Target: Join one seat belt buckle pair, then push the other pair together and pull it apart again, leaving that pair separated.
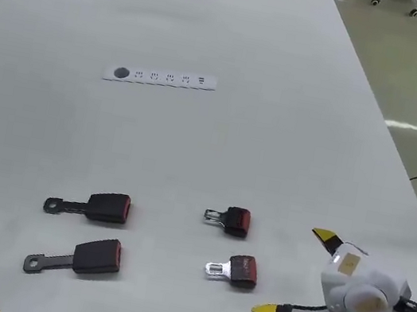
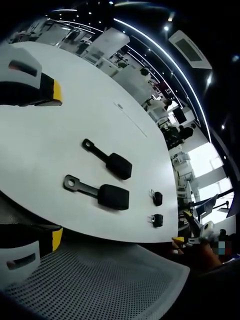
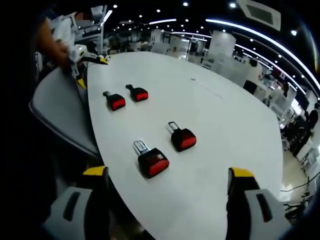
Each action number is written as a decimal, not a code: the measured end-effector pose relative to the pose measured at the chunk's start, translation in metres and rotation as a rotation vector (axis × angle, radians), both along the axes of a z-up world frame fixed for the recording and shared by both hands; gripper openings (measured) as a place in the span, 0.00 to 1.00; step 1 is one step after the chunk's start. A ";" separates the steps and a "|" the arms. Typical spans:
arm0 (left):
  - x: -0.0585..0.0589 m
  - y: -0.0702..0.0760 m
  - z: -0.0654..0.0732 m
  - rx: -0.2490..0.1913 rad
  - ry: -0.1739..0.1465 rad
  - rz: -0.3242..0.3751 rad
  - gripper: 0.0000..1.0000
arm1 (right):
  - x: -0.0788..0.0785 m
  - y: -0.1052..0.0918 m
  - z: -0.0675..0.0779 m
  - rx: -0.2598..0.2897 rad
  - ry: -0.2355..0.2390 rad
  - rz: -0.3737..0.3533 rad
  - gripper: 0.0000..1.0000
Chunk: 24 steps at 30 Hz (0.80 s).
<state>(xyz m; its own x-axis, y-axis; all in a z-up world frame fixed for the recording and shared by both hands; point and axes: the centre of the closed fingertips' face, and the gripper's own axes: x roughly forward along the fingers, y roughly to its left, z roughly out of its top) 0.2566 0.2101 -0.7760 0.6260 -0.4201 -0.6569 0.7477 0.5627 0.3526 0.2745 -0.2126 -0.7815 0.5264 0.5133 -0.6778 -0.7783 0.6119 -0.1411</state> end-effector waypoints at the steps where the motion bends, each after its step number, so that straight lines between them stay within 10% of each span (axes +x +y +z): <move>1: 0.000 0.000 0.000 -0.001 0.000 0.000 1.00 | 0.000 0.000 0.000 0.000 0.001 0.002 1.00; 24: 0.000 0.002 0.000 -0.014 -0.003 0.013 1.00 | 0.004 0.011 0.000 0.017 0.003 -0.017 1.00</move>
<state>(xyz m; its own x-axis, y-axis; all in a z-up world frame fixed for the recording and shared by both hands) 0.2564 0.2123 -0.7762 0.6339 -0.4212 -0.6487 0.7389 0.5776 0.3470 0.2781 -0.2019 -0.7816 0.5332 0.5159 -0.6704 -0.7682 0.6272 -0.1283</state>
